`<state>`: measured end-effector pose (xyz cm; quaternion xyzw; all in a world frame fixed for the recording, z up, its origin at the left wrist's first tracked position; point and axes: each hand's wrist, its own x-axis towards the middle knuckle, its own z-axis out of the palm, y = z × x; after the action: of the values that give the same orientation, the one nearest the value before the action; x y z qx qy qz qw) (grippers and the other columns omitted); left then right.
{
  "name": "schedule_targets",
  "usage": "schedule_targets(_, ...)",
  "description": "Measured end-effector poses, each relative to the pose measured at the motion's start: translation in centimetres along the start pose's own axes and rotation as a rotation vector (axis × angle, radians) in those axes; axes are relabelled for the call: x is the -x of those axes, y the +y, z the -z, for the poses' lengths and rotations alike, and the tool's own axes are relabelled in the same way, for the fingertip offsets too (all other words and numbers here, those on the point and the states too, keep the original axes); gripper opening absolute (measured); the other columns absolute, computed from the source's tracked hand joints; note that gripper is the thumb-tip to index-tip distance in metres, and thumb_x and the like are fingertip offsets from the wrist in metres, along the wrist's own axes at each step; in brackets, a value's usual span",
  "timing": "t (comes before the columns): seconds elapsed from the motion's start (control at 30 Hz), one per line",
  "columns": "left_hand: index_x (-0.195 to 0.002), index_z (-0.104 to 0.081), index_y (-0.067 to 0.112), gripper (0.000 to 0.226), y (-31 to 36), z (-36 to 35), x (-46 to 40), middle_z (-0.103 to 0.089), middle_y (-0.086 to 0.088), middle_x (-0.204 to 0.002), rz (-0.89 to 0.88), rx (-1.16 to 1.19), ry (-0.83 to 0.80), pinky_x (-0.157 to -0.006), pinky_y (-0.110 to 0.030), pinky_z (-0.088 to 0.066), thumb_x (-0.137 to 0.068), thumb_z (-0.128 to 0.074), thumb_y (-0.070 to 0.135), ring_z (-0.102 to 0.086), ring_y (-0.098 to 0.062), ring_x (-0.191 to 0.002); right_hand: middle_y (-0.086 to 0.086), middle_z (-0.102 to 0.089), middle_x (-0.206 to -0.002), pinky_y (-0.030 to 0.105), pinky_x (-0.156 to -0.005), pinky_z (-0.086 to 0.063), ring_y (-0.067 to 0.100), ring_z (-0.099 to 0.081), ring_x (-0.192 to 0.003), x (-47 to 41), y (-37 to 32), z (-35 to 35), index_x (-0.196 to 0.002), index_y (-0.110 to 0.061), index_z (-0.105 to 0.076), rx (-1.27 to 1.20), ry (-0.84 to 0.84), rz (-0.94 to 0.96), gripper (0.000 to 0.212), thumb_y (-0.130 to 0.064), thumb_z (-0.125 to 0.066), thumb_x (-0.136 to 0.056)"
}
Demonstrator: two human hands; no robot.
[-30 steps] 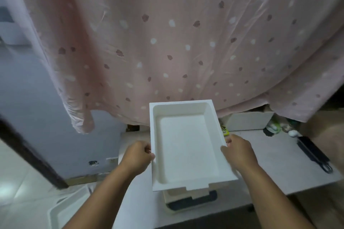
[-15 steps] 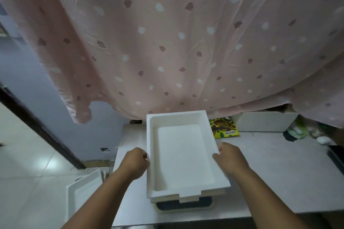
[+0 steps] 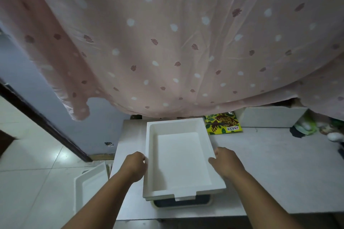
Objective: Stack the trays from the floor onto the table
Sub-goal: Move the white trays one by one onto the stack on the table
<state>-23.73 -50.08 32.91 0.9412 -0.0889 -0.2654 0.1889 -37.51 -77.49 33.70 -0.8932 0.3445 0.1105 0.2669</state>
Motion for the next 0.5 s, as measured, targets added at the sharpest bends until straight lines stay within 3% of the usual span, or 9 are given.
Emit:
schedule_targets(0.17, -0.127, -0.064, 0.016, 0.035, -0.4, -0.8, -0.3, -0.070, -0.007, -0.112, 0.017, 0.011, -0.012, -0.056, -0.016, -0.044, -0.093, -0.062, 0.021, -0.061, -0.012, -0.073, -0.006, -0.062, -0.089, 0.031, -0.068, -0.054, 0.013, -0.060, -0.080, -0.2, 0.4, -0.2, -0.088, -0.019, -0.059, 0.020, -0.027, 0.001, 0.016, -0.035, -0.055, -0.087)
schedule_targets(0.33, -0.139, -0.054, 0.017, 0.052, -0.8, -0.6, -0.1, -0.067, -0.005, -0.125, 0.031, 0.002, -0.028, -0.088, -0.027, -0.054, -0.090, -0.069, 0.024, -0.065, -0.022, -0.105, 0.001, -0.062, -0.110, 0.034, -0.078, -0.056, 0.021, -0.061, -0.095, -0.8, 0.1, 0.2, -0.110, -0.013, -0.062, 0.046, 0.028, 0.009, 0.032, -0.034, -0.055, -0.087)
schedule_targets(0.43, -0.139, -0.052, 0.019, 0.053, -1.0, -0.5, 0.3, -0.067, -0.003, -0.121, 0.028, -0.005, -0.042, -0.086, -0.026, -0.054, -0.089, -0.069, 0.026, -0.064, -0.020, -0.103, 0.002, -0.063, -0.115, 0.034, -0.082, -0.056, 0.020, -0.062, -0.098, -1.3, -0.5, 0.5, -0.113, -0.014, -0.063, 0.058, 0.015, 0.033, 0.034, -0.035, -0.054, -0.087)
schedule_targets(0.5, -0.139, -0.052, 0.019, 0.053, -1.2, -0.5, 0.6, -0.066, -0.004, -0.123, 0.038, 0.013, -0.049, -0.086, -0.026, -0.053, -0.090, -0.069, 0.026, -0.064, -0.020, -0.104, 0.003, -0.059, -0.131, 0.033, -0.086, -0.053, 0.022, -0.060, -0.114, -1.5, -1.1, 0.4, -0.132, -0.016, -0.058, 0.060, 0.001, 0.055, 0.048, -0.037, -0.055, -0.089)
